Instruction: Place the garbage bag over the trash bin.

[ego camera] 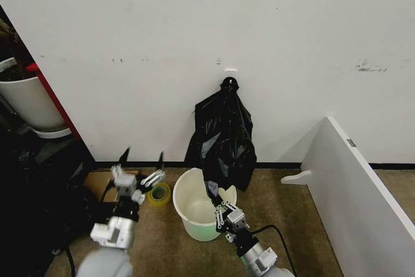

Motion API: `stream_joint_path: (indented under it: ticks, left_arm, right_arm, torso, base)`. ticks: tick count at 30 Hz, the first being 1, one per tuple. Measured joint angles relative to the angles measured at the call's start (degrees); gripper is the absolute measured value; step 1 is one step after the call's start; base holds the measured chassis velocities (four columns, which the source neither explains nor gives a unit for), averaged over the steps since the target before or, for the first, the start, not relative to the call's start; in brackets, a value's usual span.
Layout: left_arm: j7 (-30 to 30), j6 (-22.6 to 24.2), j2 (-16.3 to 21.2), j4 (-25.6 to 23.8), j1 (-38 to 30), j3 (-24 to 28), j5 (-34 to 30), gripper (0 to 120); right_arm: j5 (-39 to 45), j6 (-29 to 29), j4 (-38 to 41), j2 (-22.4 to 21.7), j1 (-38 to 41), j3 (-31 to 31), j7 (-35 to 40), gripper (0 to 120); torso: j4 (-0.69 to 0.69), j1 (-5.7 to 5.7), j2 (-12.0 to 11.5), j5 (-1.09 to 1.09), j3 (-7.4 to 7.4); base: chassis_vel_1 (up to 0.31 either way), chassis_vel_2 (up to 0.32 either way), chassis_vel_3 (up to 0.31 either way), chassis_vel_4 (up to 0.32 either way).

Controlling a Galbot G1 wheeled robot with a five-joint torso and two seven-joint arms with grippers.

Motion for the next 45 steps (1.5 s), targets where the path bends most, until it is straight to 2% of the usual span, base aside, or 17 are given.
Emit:
stream_joint_path:
  ticks: [1,2,3,4,7,9,10,11,13,16,21,30,38,42,44,45]
  left_arm:
    - [1.61,1.68,6.54,-1.91,-2.89,0.91,-5.36,100]
    - [2.71,2.68,11.11,-3.07,-5.20,1.38,-9.88,100]
    - [3.13,3.06,12.93,-3.47,-6.03,1.50,-11.78,100]
    - [3.13,3.06,12.93,-3.47,-6.03,1.50,-11.78,100]
    - [5.33,5.12,20.54,-5.38,-8.47,1.42,-19.31,100]
    - [6.60,8.09,26.48,-4.91,-12.88,4.64,-22.96,100]
    - [6.50,10.59,28.61,-3.51,-17.33,8.87,-23.82,100]
    - [6.50,10.59,28.61,-3.51,-17.33,8.87,-23.82,100]
    - [4.53,14.08,29.53,-1.11,-25.28,15.99,-25.92,100]
    - [3.50,15.85,28.97,2.68,-33.66,22.22,-27.51,100]
    - [4.30,15.65,26.36,7.08,-39.42,27.11,-27.80,100]
    - [6.72,15.24,26.42,8.98,-43.42,31.52,-28.49,100]
    - [7.79,15.48,26.60,10.81,-47.52,37.61,-29.29,94]
    - [7.25,15.81,24.86,12.20,-49.24,39.92,-30.50,79]
    - [7.15,15.86,24.65,12.34,-49.45,40.16,-30.73,77]
    - [6.97,16.01,24.36,12.49,-49.99,40.78,-31.20,69]
  right_arm:
    - [-1.09,0.11,-0.12,0.14,0.21,0.21,0.04,0]
    - [-1.87,0.25,-0.21,0.30,0.37,0.38,0.08,0]
    - [-2.13,0.31,-0.29,0.37,0.42,0.45,0.10,0]
    - [-2.13,0.31,-0.29,0.37,0.42,0.45,0.10,0]
    - [-2.85,0.41,-0.86,0.44,1.09,0.25,0.17,0]
    - [-3.35,0.46,-1.10,0.55,1.35,0.10,0.22,0]
    - [-3.62,0.55,-1.10,0.64,1.41,0.14,0.23,0]
    - [-3.62,0.55,-1.10,0.64,1.41,0.14,0.23,0]
    - [-3.81,0.63,-1.00,0.95,1.38,0.29,0.23,0]
    - [-4.18,0.94,-1.12,1.50,1.33,0.67,0.22,0]
    - [-4.78,1.40,-1.67,2.16,1.33,0.81,0.21,0]
    - [-4.56,1.84,-1.65,2.63,1.07,0.98,0.15,0]
    - [-4.48,2.05,-0.70,1.78,0.48,1.44,-0.19,0]
    - [-4.78,2.23,-0.46,1.65,0.27,1.62,-0.20,0]
    - [-4.84,2.24,-0.40,1.65,0.26,1.61,-0.20,0]
    - [-5.03,2.26,-0.34,1.69,0.27,1.62,-0.20,0]
  torso:
    - [0.00,0.00,0.00,-0.04,0.00]
    - [-0.01,0.00,0.00,-0.01,0.00]
    - [-0.02,0.00,0.00,0.01,0.00]
    - [-0.02,0.00,0.00,0.01,0.00]
    - [0.00,0.00,0.00,0.00,0.00]
    - [0.03,0.00,0.00,-0.02,0.00]
    - [0.02,0.00,0.00,-0.02,0.00]
    - [0.02,0.00,0.00,-0.02,0.00]
    - [0.01,0.00,0.00,-0.04,0.00]
    - [0.00,0.00,0.01,0.02,0.00]
    - [0.00,0.00,0.00,-0.02,0.00]
    - [0.02,-0.01,0.00,-0.01,-0.01]
    - [0.02,-0.01,0.00,0.00,0.00]
    - [0.00,-0.01,0.00,0.00,-0.01]
    - [0.00,-0.01,0.00,-0.02,0.00]
    - [0.00,-0.01,0.00,-0.01,0.00]
  base:
    - [0.000,0.000,0.000,0.000]
    - [0.000,0.000,0.000,0.000]
    - [0.000,0.000,0.000,0.000]
    - [0.000,0.000,0.000,0.000]
    - [0.000,0.000,0.000,0.000]
    - [0.000,0.000,0.000,0.000]
    - [0.000,0.000,0.000,0.000]
    - [0.000,0.000,0.000,0.000]
    - [0.000,0.000,0.000,0.000]
    - [0.000,0.000,0.000,0.000]
    - [0.000,0.000,0.000,0.000]
    - [0.000,0.000,0.000,0.000]
    - [0.000,0.000,0.000,0.000]
    - [0.000,0.000,0.000,0.000]
    - [0.000,0.000,0.000,0.000]
    - [0.000,0.000,0.000,0.000]
